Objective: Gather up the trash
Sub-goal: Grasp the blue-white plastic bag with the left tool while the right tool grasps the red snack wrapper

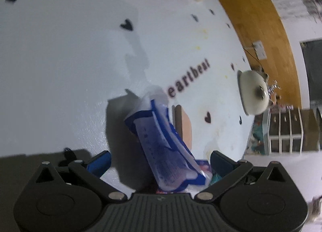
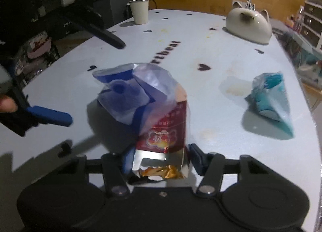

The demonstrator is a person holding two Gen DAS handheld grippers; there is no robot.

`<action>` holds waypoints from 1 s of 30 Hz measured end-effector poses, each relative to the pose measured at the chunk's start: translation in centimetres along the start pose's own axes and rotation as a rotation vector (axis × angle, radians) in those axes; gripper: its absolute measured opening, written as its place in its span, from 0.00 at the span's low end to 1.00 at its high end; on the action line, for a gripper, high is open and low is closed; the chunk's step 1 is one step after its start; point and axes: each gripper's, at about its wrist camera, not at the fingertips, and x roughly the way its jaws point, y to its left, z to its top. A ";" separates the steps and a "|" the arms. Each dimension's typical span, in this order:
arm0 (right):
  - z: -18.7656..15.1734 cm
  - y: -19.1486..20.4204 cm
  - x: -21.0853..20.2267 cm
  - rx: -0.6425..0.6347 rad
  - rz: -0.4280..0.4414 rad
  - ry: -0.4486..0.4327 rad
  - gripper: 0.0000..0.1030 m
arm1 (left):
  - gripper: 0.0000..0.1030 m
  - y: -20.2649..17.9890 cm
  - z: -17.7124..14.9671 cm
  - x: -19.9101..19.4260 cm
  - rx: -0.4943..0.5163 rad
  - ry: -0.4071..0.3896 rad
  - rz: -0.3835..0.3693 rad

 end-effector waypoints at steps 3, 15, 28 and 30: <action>-0.4 -0.6 -0.5 -0.028 0.013 0.000 0.54 | 1.00 0.4 -0.6 1.4 -0.069 -0.012 -0.012; -2.1 -3.7 -2.0 -0.015 -0.011 0.010 0.65 | 0.81 -0.3 -2.0 3.8 -0.195 -0.017 -0.095; -1.1 -3.8 -0.9 -0.051 0.009 -0.019 0.53 | 0.27 -0.5 -2.9 5.5 -0.216 0.070 -0.073; -1.1 -4.1 -0.9 -0.047 0.023 -0.011 0.52 | 0.13 -0.3 -2.8 5.3 -0.210 0.061 -0.063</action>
